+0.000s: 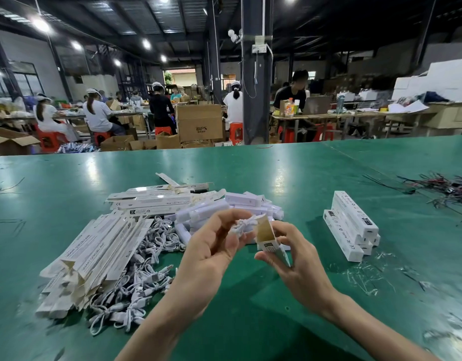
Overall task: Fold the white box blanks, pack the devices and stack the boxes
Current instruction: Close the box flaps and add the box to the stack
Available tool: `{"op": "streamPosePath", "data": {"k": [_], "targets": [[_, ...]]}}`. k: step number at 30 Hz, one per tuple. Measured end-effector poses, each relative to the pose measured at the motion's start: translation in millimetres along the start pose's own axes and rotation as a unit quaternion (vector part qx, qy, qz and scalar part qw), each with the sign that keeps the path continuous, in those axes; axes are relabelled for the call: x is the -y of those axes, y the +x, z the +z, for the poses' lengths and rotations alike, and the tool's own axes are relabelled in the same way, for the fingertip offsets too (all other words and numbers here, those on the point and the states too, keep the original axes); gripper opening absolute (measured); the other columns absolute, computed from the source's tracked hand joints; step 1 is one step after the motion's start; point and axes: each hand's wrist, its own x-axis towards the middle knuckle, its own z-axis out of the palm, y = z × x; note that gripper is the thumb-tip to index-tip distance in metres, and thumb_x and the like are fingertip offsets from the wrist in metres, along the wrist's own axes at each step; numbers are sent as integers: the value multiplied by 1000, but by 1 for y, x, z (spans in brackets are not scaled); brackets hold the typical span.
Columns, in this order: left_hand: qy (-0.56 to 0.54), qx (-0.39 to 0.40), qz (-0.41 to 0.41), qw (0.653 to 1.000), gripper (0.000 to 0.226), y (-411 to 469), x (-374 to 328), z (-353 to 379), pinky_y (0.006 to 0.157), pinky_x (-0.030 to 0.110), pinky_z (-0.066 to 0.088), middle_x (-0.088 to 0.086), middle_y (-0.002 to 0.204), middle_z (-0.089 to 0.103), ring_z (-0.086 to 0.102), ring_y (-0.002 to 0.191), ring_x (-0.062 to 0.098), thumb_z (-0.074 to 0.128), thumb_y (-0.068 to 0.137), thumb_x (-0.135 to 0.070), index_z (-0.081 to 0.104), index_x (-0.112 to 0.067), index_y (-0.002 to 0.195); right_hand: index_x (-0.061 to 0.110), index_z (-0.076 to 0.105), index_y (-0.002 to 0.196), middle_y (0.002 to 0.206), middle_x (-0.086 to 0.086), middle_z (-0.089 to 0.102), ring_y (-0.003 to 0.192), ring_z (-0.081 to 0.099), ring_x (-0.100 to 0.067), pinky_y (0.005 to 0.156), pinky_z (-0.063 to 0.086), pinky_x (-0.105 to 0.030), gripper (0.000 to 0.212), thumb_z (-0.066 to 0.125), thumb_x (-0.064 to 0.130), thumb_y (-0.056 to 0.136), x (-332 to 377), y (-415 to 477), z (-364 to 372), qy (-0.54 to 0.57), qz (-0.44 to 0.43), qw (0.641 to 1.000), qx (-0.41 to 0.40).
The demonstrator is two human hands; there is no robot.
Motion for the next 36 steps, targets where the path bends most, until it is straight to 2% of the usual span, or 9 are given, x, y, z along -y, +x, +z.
{"op": "streamPosePath", "data": {"k": [4,9,13,15,21,26,31,33,36], "targets": [[177,-14,72,981,22,1,-6,0,84,17,50,-3,99,68,64,92,15,53,86,-21,63,-23,105,29,49,115,102,4,64,88,60,-21,81,50,-40,40,73,30,83,0,1,0,-4,-5,1000,-5],[279,-13,108,954,16,1,-9,7,81,11,42,-8,98,60,58,92,3,51,89,-25,60,-31,100,31,49,114,102,4,65,91,61,-21,82,49,-38,40,72,33,82,2,1,0,-3,6,1000,-1],[152,3,85,985,19,1,-12,11,96,17,43,1,121,58,57,113,0,49,92,-24,58,-10,102,29,45,114,100,0,66,87,62,-22,78,50,-35,46,75,26,79,4,2,0,-19,-8,1000,-7],[7,8,40,999,25,0,-14,12,99,27,47,6,127,63,60,118,16,51,91,-24,55,-2,102,26,45,115,101,-2,66,87,63,-24,80,51,-38,48,77,21,79,5,3,0,-18,-18,1000,-2],[-150,-9,-1,989,13,2,-20,13,80,23,53,14,100,73,69,100,19,57,87,-13,55,-1,91,28,49,116,103,3,66,92,61,-20,82,48,-34,42,74,29,81,3,1,-1,2,16,1000,6],[134,-41,78,987,24,5,-16,12,81,23,54,1,97,72,69,92,12,70,80,-20,58,-17,101,14,54,115,102,1,66,88,61,-22,80,51,-42,41,75,24,82,4,2,-2,-1,4,1000,6],[433,-55,201,877,24,5,-9,14,82,22,51,-8,102,70,63,93,4,75,81,-7,72,-17,103,21,48,115,98,-4,65,85,62,-25,76,51,-42,44,75,21,80,7,4,-1,-11,-20,1000,-3],[474,-47,222,851,25,6,-9,14,80,16,48,-4,102,64,60,91,4,75,81,-3,74,-14,103,16,51,115,98,-4,65,86,62,-25,76,52,-42,44,76,20,79,6,3,-1,-22,-20,999,-10],[517,-20,240,822,31,7,-8,14,75,24,50,2,95,59,62,87,12,74,79,3,73,-12,107,13,53,115,97,-4,65,85,61,-27,76,51,-42,44,78,15,79,7,3,0,-22,-13,1000,-6]]}}
